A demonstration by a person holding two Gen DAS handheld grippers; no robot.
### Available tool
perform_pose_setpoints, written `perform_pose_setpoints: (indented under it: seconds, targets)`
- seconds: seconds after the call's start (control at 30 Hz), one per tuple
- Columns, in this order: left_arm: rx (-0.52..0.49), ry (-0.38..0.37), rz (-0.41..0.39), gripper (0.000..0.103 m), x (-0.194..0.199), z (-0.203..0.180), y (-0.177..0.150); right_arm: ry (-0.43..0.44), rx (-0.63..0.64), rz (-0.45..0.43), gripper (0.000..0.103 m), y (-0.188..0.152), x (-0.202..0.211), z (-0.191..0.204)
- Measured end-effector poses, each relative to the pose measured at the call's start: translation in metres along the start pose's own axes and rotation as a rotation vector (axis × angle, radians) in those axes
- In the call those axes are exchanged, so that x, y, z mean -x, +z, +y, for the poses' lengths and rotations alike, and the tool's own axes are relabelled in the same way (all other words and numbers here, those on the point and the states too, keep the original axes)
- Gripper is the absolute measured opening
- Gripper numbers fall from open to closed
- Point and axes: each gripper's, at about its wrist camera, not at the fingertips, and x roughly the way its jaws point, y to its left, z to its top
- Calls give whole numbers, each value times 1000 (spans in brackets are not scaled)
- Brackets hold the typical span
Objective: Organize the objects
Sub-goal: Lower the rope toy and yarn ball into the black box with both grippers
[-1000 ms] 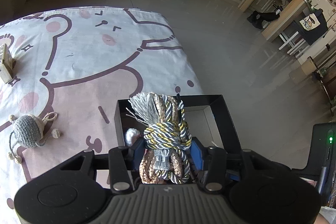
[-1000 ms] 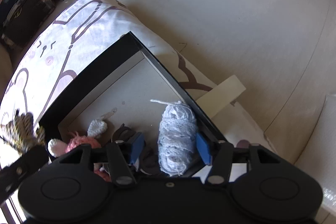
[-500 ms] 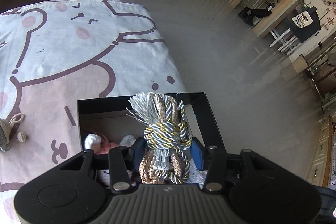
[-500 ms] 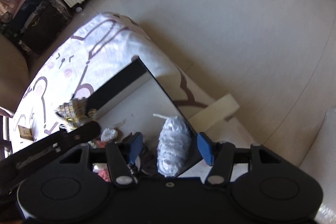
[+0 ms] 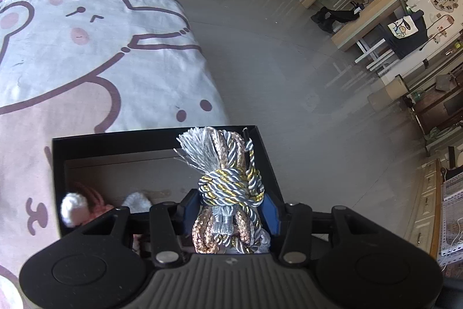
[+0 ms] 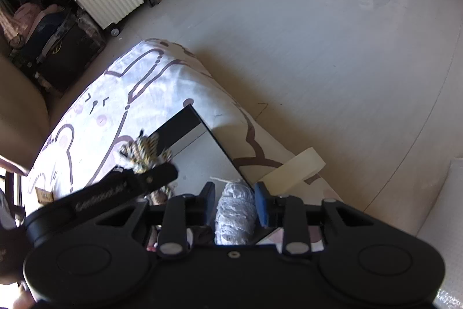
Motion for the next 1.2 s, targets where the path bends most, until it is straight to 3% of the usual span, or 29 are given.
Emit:
perform_pose_setpoints:
  seconds: [0.33, 0.47, 0.53, 0.63, 0.7, 0.8, 1.03, 1.2]
  targets:
    - [-26, -19, 48, 48, -20, -5, -2, -4, 54, 17, 31, -3, -3, 3]
    - [-26, -18, 60, 63, -24, -5, -3, -7, 54, 24, 31, -3, -6, 2]
    - [-18, -21, 48, 64, -22, -3, -2, -8, 54, 25, 31, -2, -7, 2]
    - [1, -19, 30, 59, -19, 0, 1, -9, 53, 26, 31, -3, -8, 1]
    - [5, -23, 32, 37, -18, 2, 3, -11, 52, 28, 31, -3, -8, 1]
    - [3, -18, 53, 20, -21, 3, 3, -11, 54, 30, 31, -3, -9, 1]
    - [-76, 43, 152, 20, -36, -3, -9, -12, 63, 34, 31, -3, -10, 3]
    - [-68, 43, 136, 20, -29, -3, -7, -30, 67, 39, 29, -3, -11, 2]
